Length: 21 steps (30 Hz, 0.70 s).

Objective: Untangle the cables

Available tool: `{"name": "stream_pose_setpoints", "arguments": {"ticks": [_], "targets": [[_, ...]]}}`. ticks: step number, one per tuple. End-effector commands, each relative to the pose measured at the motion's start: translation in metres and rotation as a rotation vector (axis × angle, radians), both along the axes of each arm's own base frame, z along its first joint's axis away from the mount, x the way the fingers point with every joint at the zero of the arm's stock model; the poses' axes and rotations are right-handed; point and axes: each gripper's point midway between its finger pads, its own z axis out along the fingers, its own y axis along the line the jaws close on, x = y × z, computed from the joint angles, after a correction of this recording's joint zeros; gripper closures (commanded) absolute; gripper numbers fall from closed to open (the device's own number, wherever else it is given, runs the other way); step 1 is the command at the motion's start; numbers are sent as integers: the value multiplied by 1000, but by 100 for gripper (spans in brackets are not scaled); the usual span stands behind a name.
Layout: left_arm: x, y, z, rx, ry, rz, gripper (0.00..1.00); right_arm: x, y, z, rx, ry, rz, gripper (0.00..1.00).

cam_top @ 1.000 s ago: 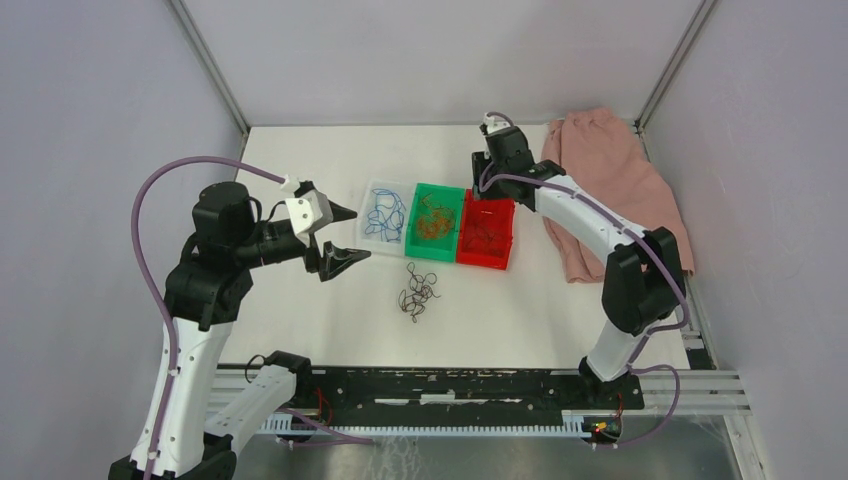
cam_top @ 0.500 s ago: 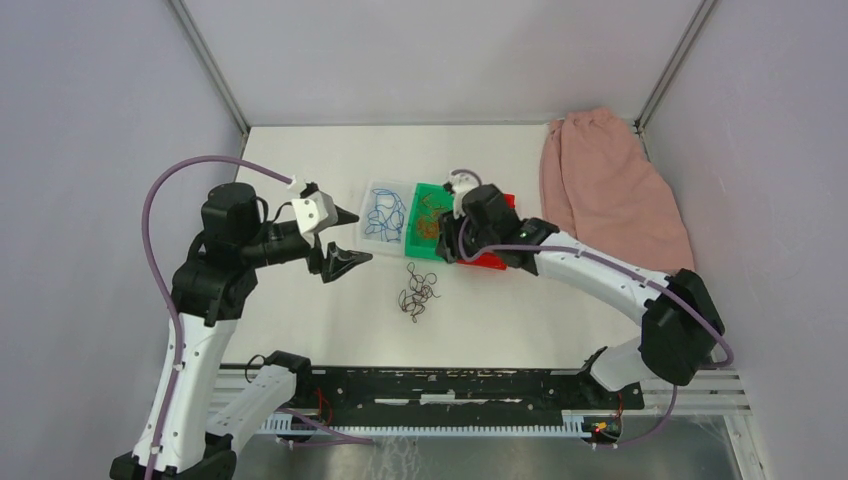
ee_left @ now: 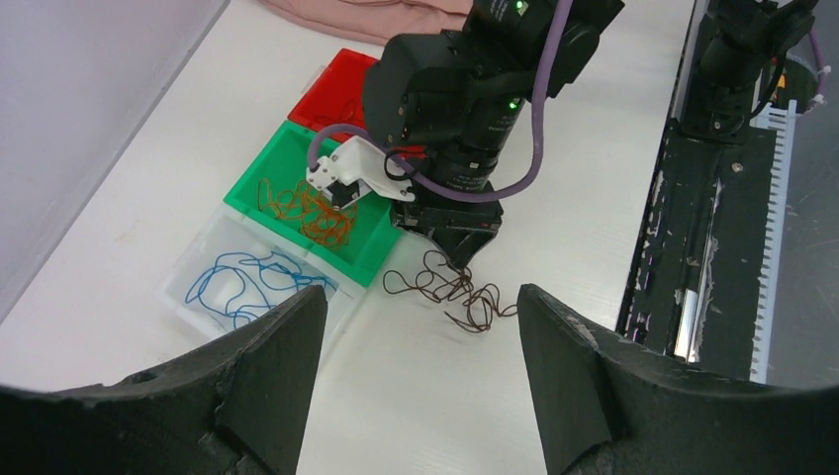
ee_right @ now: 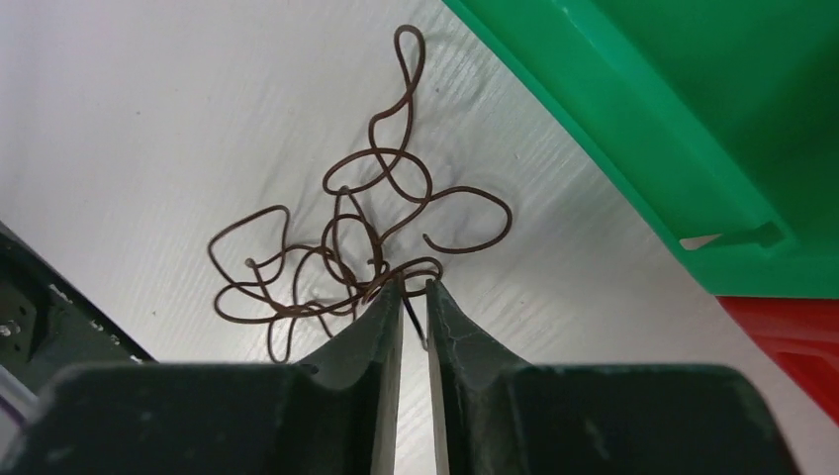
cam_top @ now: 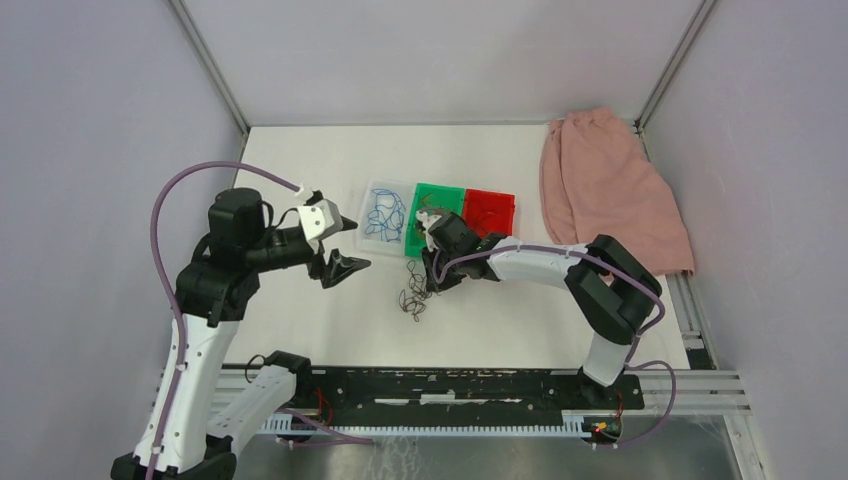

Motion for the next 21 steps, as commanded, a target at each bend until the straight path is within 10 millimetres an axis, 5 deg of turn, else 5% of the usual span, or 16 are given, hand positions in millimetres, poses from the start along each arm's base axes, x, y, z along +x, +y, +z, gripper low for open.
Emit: {"name": "stream_pose_setpoints", "arguments": {"ticks": [1,4,12,21], "targets": [[-4,5,-15,45,-16,-6,22,17,25,45,152,-101,-11,89],[-5,5,-35,57,21,-9,22,16,23,64,203,-153,-5,100],[0,5,-64,41,35,22,22,-8,30,102,370,-190,93,100],[0,2,-86,55,45,-21,32,-47,41,191,560,-210,276,100]]}}
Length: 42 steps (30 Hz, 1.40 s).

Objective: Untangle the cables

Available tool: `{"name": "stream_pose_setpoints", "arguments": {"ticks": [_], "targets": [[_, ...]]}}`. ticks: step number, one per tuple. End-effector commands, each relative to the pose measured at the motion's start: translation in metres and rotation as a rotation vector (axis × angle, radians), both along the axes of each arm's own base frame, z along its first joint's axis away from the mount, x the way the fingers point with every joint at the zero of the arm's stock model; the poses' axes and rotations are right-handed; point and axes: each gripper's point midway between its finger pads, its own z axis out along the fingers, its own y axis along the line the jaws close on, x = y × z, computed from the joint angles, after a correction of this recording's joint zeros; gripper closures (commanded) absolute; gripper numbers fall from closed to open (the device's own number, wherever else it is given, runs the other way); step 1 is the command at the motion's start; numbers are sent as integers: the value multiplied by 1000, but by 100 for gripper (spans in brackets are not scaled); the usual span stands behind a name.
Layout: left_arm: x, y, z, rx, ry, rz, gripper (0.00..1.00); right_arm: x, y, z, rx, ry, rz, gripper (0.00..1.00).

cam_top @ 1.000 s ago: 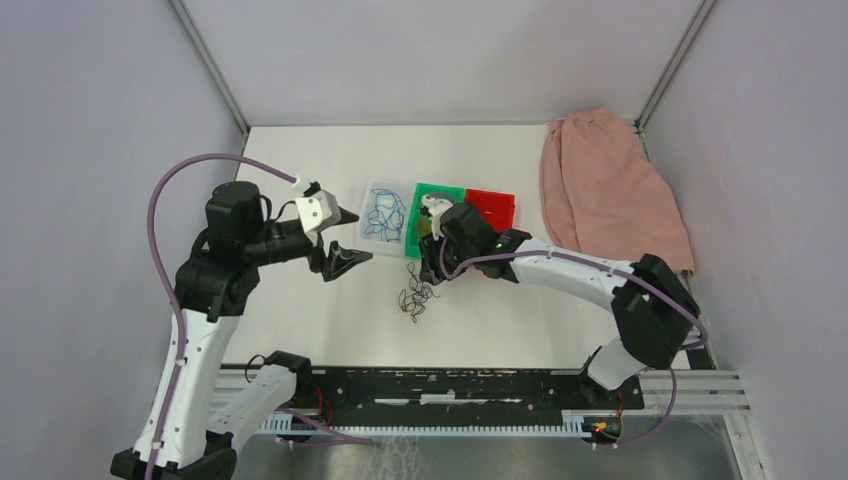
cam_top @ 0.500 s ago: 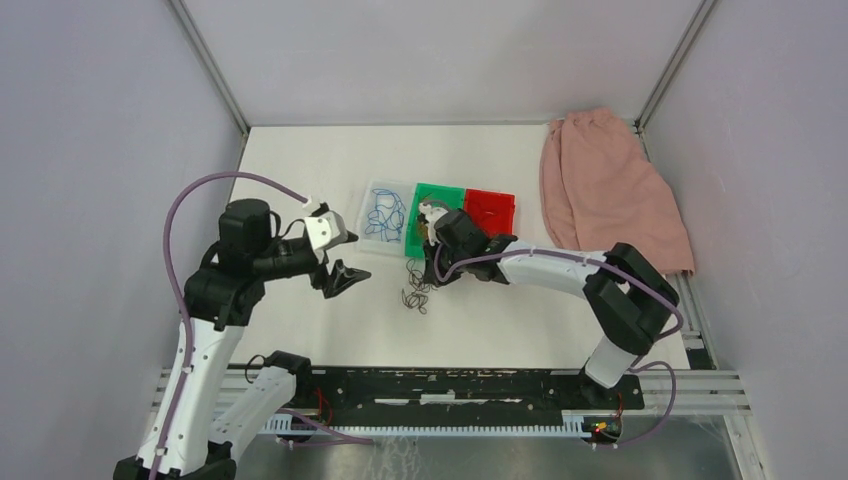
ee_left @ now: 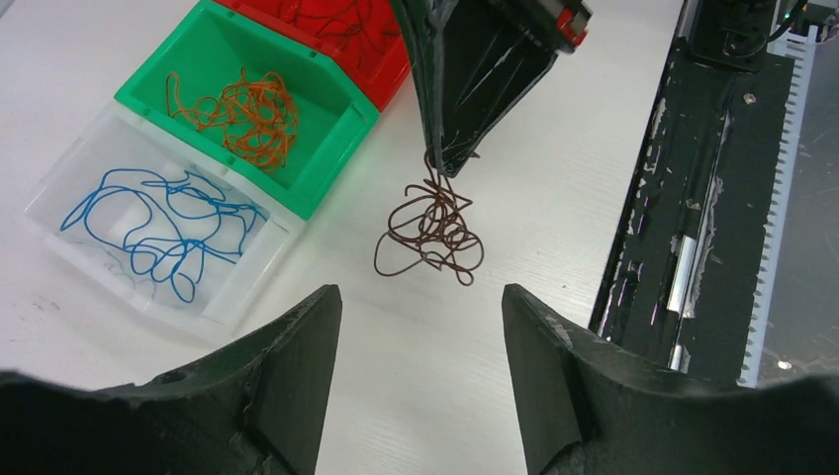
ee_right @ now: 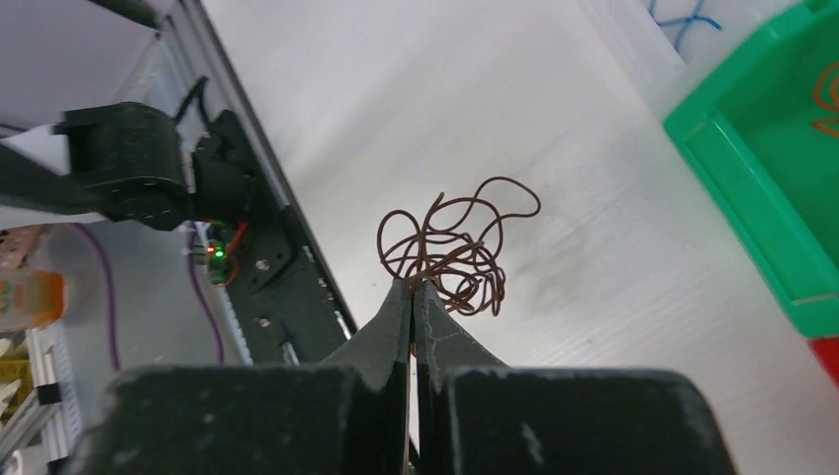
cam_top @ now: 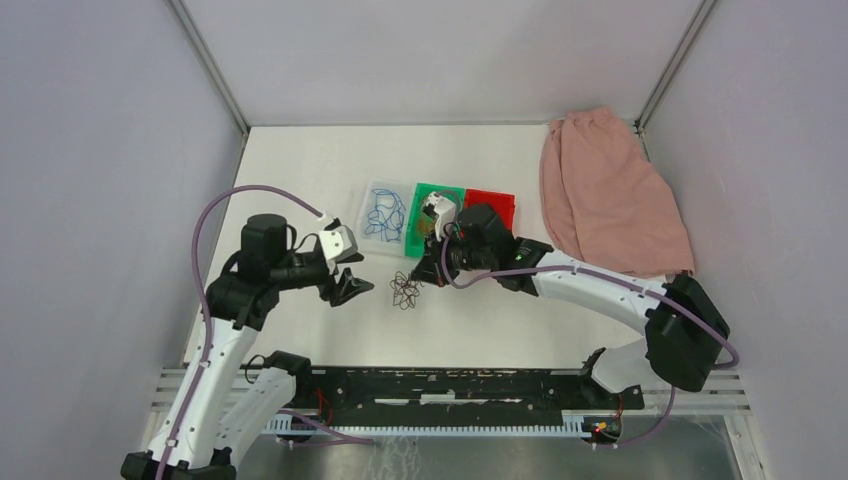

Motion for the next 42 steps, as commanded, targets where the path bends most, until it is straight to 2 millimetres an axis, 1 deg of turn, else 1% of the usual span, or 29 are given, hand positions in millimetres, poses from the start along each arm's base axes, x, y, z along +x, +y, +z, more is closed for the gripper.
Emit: {"name": "stream_pose_setpoints", "arguments": {"ticks": [1,4,6,9,11,15,19,21,25,26,28,30,33,36,39,42], "targets": [[5,-5,8,-10,-89,-51,33,-19,14,75,158,-66,135,100],[2,-5,3,-7,-78,-58,34,-25,13,98,178,-83,166,100],[-2,-6,2,-20,-63,-65,33,-29,12,116,216,-102,174,100],[-12,-9,4,-48,-75,-99,32,-40,12,145,281,-112,217,100],[-16,-10,4,-53,-97,-118,31,-48,13,160,315,-111,259,100],[-17,-10,14,-47,-175,-142,32,-56,13,186,349,-116,309,100],[-24,-13,33,-94,-243,-160,33,-62,13,198,372,-111,336,100],[-29,-13,36,-101,-267,-172,35,-64,14,209,408,-113,345,100],[-29,-10,39,-74,-372,-183,39,-71,18,226,485,-76,371,100],[-26,-9,45,-79,-410,-170,41,-72,19,229,496,-68,378,100],[-24,-8,53,-86,-465,-152,43,-74,20,233,507,-61,392,100],[-27,-8,56,-89,-492,-163,45,-74,20,237,520,-58,392,100],[-31,-9,48,-79,-460,-186,46,-75,22,242,539,-50,395,100],[-32,-9,47,-76,-463,-192,46,-76,23,249,568,-42,397,100],[-29,-8,51,-76,-475,-180,49,-75,23,248,569,-37,393,100],[-22,-8,59,-94,-498,-141,54,-73,24,245,566,-31,379,100]]}}
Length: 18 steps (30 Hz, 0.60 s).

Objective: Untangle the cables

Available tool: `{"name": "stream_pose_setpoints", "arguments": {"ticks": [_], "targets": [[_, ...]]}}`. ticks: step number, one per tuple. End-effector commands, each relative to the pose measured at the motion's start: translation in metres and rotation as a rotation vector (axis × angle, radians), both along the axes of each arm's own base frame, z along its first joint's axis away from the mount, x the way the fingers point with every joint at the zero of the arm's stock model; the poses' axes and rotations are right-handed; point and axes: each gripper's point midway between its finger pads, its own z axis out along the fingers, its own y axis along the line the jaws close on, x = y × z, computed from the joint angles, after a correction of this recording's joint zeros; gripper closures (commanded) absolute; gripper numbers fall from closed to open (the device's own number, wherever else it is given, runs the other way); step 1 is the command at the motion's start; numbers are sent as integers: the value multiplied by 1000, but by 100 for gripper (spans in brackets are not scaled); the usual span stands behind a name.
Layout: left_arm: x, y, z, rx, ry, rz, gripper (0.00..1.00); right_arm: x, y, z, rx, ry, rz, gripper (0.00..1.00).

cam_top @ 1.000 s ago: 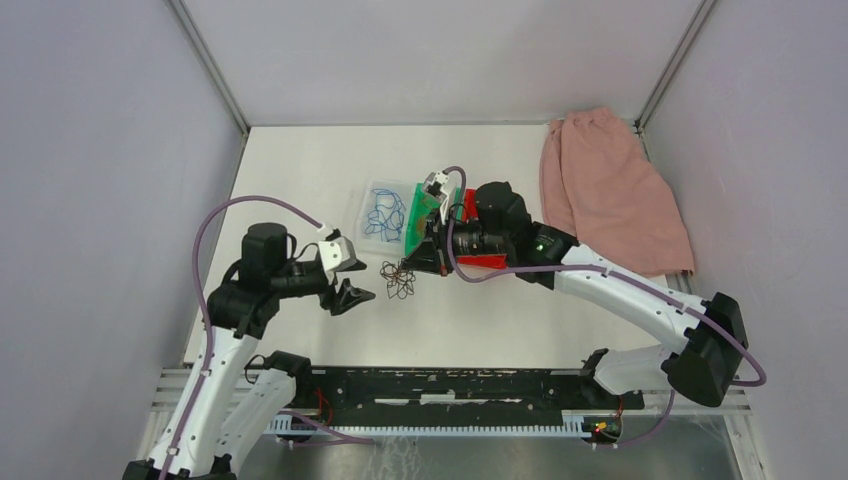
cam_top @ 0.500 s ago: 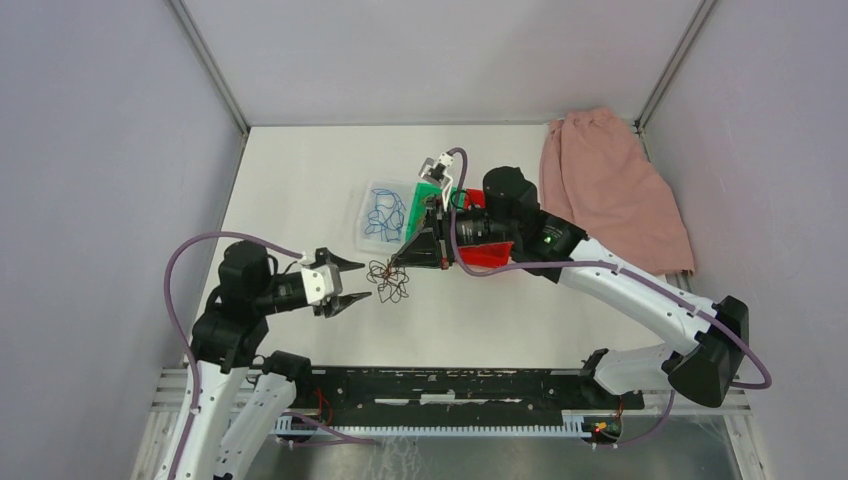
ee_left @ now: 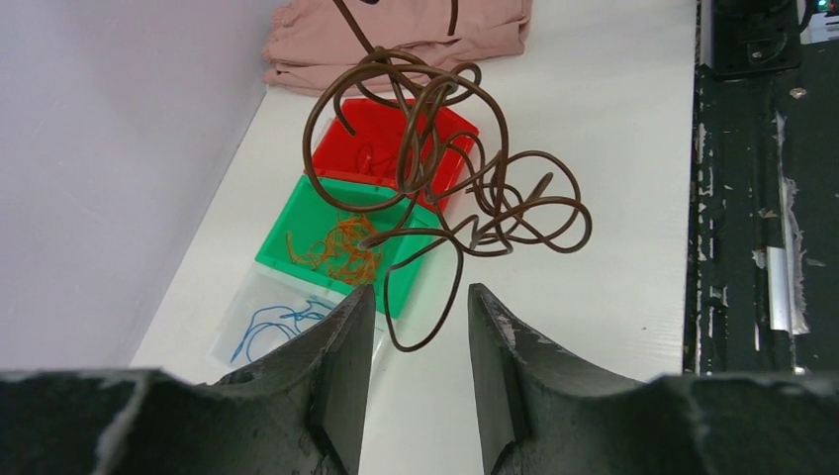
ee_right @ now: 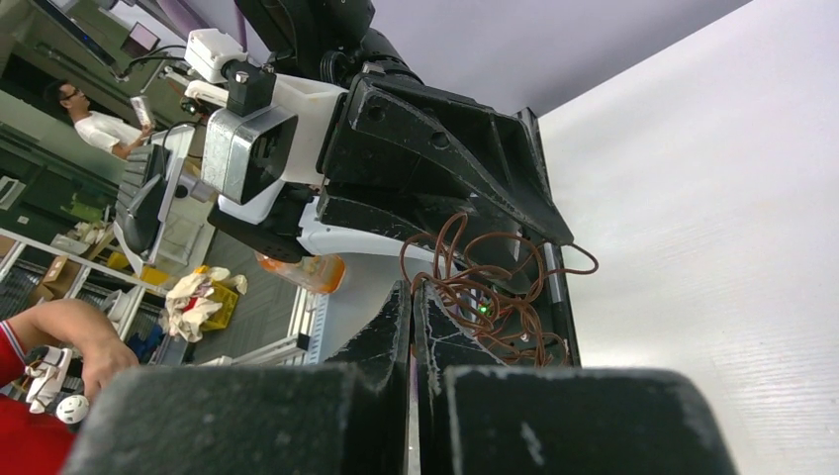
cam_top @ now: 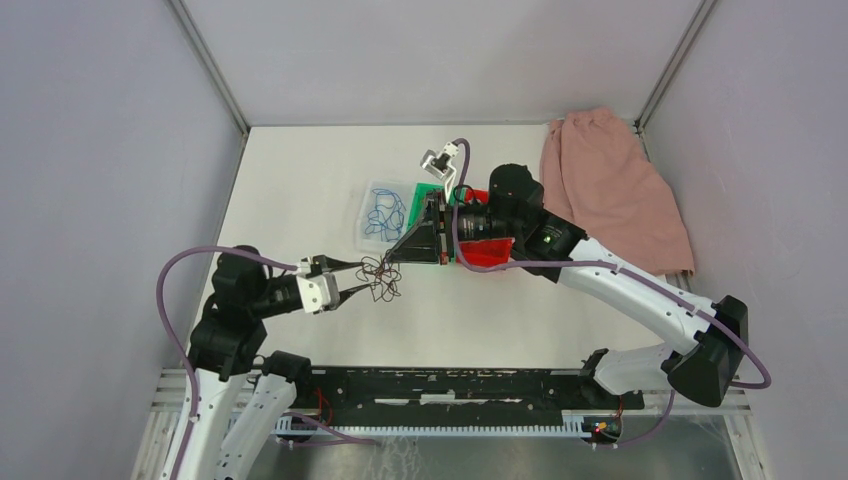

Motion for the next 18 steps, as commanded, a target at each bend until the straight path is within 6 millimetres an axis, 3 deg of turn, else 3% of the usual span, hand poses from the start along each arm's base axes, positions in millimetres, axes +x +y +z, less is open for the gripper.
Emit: {"name": "stream_pose_setpoints", "arguments": {"ticks": [1,8,14,18], "targets": [[9,-3,21,-48,-84,11,55,-5,1,34,99,-45,21,100],[10,-7,27,-119,-15,16,59,-1,3,32,119,-21,-2,100],[16,1,35,-118,-40,90,83,-1,0,28,110,-31,-14,100],[18,9,42,-99,-77,143,88,-3,-8,20,70,-61,-36,100]]}}
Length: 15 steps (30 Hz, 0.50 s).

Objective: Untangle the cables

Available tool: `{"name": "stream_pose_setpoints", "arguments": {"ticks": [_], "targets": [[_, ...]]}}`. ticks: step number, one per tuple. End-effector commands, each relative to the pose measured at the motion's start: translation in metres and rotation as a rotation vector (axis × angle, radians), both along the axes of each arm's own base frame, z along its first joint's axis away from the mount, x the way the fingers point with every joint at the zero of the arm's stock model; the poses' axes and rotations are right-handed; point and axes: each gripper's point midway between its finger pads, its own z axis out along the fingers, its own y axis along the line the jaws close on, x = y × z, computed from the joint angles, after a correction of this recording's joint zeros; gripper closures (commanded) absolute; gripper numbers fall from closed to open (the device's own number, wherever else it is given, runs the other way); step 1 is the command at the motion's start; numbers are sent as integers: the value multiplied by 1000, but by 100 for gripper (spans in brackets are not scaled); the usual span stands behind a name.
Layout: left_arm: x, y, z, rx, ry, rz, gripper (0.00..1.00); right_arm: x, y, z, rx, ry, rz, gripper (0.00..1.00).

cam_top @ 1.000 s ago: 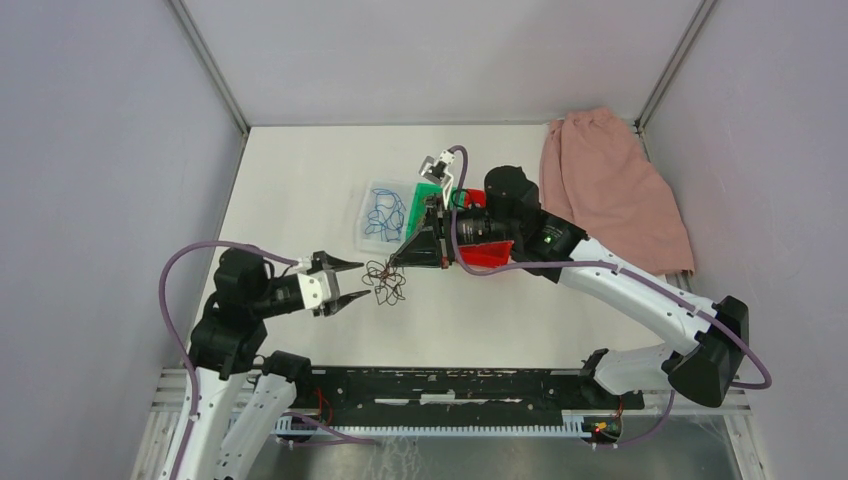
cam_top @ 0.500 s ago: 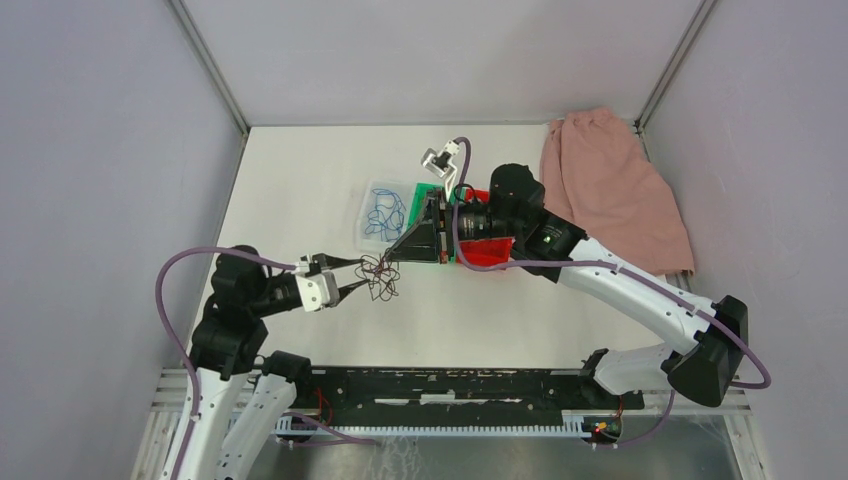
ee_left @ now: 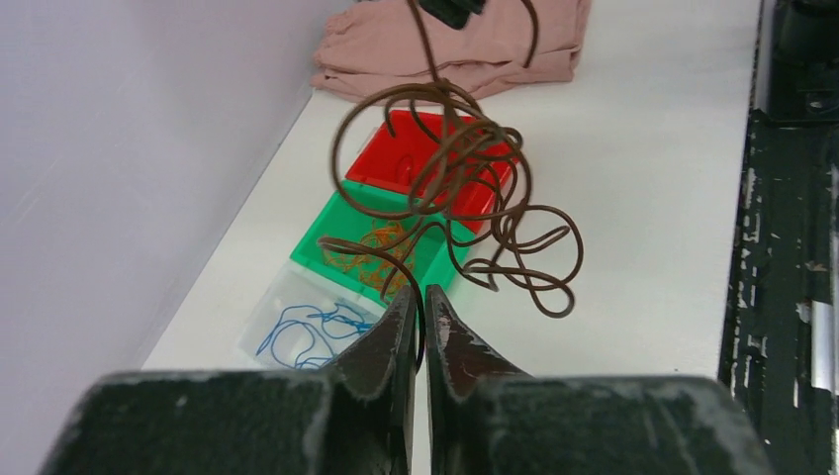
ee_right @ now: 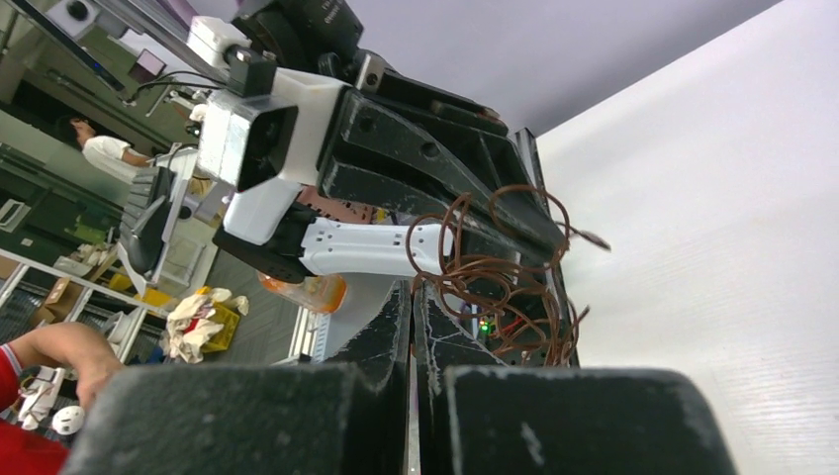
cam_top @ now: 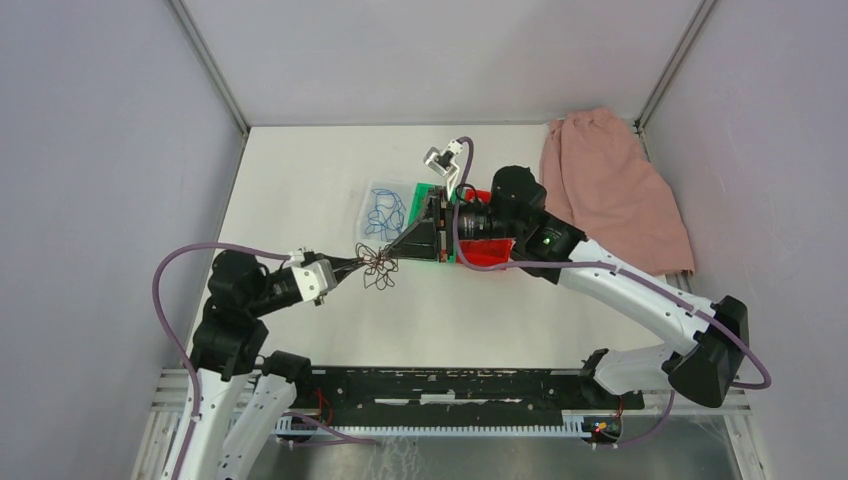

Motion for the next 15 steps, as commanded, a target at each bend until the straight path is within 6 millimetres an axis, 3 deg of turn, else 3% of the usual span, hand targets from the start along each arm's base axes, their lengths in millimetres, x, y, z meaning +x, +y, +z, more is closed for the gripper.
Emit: {"name": "stream_pose_setpoints", "arguments": {"ticks": [1,10,15], "targets": [[-1,10,27,-5,-72,71,89,-7,-13,6,5,-88,-19,100],[-7,21,33,88,-118,99,92,-9,-46,-27,-154,-152,-98,100],[0,29,28,202,-146,107,93,1,-72,-46,-261,-193,-210,100]]}}
